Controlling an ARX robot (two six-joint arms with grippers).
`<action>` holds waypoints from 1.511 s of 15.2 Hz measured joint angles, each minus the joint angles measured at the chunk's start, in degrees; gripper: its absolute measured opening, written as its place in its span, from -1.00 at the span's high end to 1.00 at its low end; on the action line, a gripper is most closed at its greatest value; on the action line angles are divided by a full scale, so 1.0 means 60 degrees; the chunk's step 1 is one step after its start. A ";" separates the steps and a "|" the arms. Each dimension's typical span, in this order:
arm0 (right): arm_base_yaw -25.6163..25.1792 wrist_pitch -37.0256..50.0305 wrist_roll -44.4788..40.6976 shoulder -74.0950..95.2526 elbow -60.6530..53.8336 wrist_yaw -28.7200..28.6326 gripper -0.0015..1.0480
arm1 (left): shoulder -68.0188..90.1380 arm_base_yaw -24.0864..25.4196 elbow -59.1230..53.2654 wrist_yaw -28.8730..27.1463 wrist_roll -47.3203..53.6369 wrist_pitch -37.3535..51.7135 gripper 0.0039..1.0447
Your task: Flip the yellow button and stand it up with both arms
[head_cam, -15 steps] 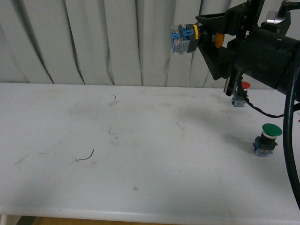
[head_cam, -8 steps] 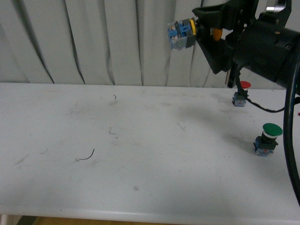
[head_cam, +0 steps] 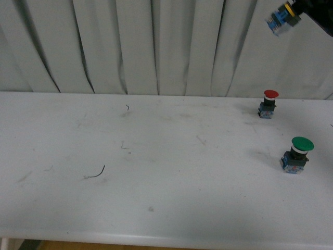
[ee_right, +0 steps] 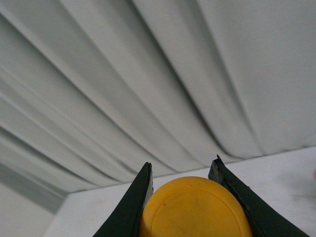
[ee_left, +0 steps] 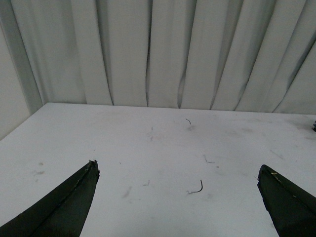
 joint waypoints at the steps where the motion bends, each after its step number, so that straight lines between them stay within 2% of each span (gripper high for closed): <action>1: -0.0240 -0.0510 -0.0576 0.0113 0.0189 0.0120 0.35 | 0.0000 0.0000 0.0000 0.0000 0.0004 0.0004 -0.88; 6: -0.1231 -0.2521 -0.2557 0.0754 0.0892 0.0962 0.35 | 0.0000 0.0000 0.0000 0.0000 0.0000 0.0000 -0.88; 8: -0.1279 -0.2983 -0.3089 0.1246 0.1257 0.1570 0.35 | 0.0000 0.0000 0.0000 0.0000 0.0004 0.0000 -0.88; 13: -0.0940 -0.3730 -0.2710 0.2659 0.2463 0.3592 0.35 | 0.0000 0.0000 0.0000 -0.0004 0.0004 0.0004 -0.88; 18: -0.0047 -0.4244 -0.1741 0.3566 0.3191 0.5115 0.35 | 0.0000 0.0000 0.0000 0.0000 0.0007 0.0004 -0.88; 23: 0.0179 -0.4419 -0.1424 0.4397 0.3486 0.5544 0.35 | 0.0000 0.0000 0.0000 0.0000 0.0011 0.0004 -0.88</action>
